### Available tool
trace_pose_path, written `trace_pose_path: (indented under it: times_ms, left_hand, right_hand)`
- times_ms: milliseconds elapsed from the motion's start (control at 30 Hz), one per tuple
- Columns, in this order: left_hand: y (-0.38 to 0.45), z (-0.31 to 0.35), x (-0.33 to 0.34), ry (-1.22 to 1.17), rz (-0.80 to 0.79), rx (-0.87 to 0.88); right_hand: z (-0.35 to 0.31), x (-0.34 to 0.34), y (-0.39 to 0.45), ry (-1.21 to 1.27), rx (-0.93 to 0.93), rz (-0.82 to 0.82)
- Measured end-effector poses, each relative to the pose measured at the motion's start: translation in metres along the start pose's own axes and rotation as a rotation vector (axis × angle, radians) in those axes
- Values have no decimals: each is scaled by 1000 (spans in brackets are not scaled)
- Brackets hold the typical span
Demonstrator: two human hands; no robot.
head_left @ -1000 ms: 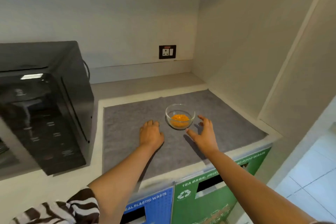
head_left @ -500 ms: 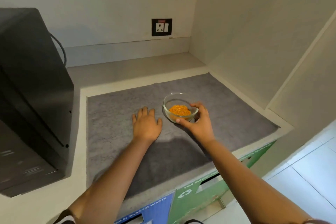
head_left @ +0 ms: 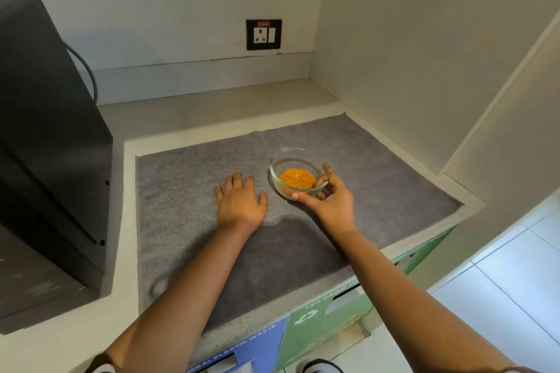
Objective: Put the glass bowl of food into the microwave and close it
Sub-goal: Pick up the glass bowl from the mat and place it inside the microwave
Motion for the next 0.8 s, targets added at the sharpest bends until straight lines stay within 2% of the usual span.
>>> trace_pose_path:
  times_ms: [267,467,800]
  left_hand:
    - [-2,0,1,-4,18,9]
    - [-6,2,-5,-49,13,-17]
    - [-67,16,-29,-327,190,-85]
  right_hand:
    - [-18,1,-15,120,-57,26]
    - [-46,-3,-25,92,-118,43]
    - [-86,-25,-75,41,-167,61]
Point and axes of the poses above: each hand's wrist, its own y-axis towards the middle knuckle, its own x-axis out of the palm, z = x × y, the point moved 2 cm from there along y, towards the middle knuckle, and after that the axes turned 1 degree about y, right-handed, at the moved point
